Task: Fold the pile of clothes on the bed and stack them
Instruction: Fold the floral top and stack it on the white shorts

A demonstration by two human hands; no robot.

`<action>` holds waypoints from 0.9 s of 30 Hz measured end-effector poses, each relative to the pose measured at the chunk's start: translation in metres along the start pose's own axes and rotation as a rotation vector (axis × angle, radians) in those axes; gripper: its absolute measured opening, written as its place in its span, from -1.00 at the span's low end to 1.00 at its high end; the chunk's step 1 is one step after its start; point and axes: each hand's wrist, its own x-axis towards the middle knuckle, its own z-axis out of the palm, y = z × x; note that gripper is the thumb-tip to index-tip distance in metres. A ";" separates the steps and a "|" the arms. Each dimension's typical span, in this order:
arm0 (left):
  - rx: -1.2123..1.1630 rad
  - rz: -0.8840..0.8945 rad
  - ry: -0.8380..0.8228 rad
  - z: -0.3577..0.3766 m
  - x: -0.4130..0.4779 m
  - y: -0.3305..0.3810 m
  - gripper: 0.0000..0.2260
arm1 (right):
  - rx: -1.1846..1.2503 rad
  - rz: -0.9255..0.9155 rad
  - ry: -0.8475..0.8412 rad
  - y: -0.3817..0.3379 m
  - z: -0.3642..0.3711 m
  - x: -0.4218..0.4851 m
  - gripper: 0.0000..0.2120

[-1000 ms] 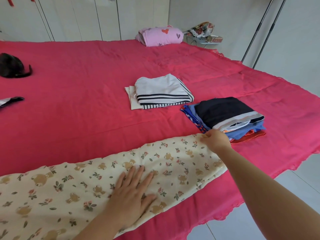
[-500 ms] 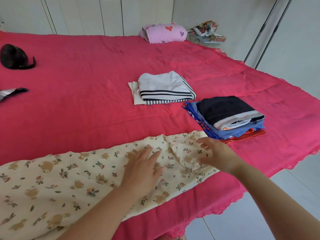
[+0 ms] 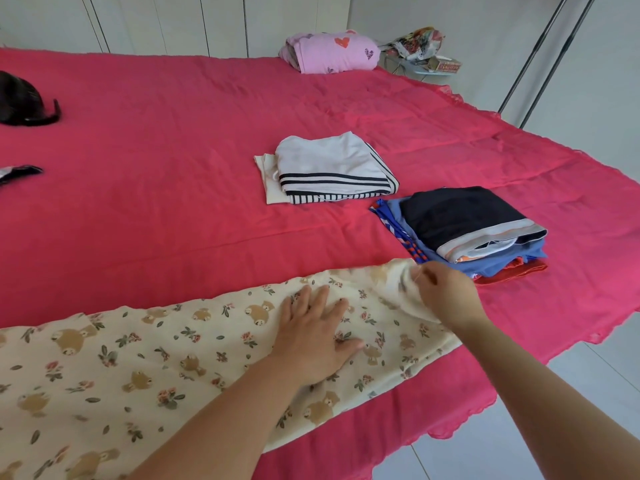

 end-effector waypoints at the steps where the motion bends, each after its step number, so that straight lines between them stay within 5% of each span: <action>1: 0.006 -0.005 -0.004 0.002 0.000 0.000 -0.30 | 0.066 0.102 0.041 0.001 0.000 0.008 -0.76; 3: 0.015 -0.009 -0.006 0.007 0.000 -0.002 -0.28 | 0.005 0.162 -0.061 0.003 -0.002 0.015 -0.77; 5: 0.017 -0.005 -0.004 0.010 0.000 -0.003 -0.27 | -0.301 0.034 -0.198 0.006 -0.005 0.012 -0.77; 7: 0.024 -0.009 -0.018 0.011 0.000 -0.005 -0.26 | -0.482 -0.183 -0.178 0.018 -0.008 0.011 -0.50; 8: 0.029 -0.016 -0.029 0.011 0.000 -0.005 -0.27 | -0.468 -0.168 -0.197 0.024 -0.011 0.014 -0.45; 10: 0.030 -0.041 -0.023 0.008 0.000 -0.001 -0.29 | -0.385 -0.026 -0.276 0.032 -0.020 0.007 -0.67; 12: 0.005 -0.065 0.074 0.005 -0.002 0.008 -0.30 | -0.174 0.212 -0.327 0.039 -0.029 0.001 -0.56; 14: -0.052 -0.035 0.158 0.006 -0.006 0.020 -0.32 | -0.137 0.212 -0.309 0.038 -0.030 -0.002 -0.52; 20: 0.051 0.049 -0.077 0.011 -0.017 0.030 -0.34 | -0.192 0.288 -0.375 0.025 -0.015 -0.018 -0.67; 22: -0.006 0.042 0.006 0.003 -0.016 0.031 -0.38 | -0.125 0.328 -0.383 0.023 -0.016 -0.019 -0.84; 27: -0.337 0.000 0.235 -0.012 -0.028 0.025 -0.53 | -0.074 0.219 -0.163 -0.007 -0.020 -0.025 -0.74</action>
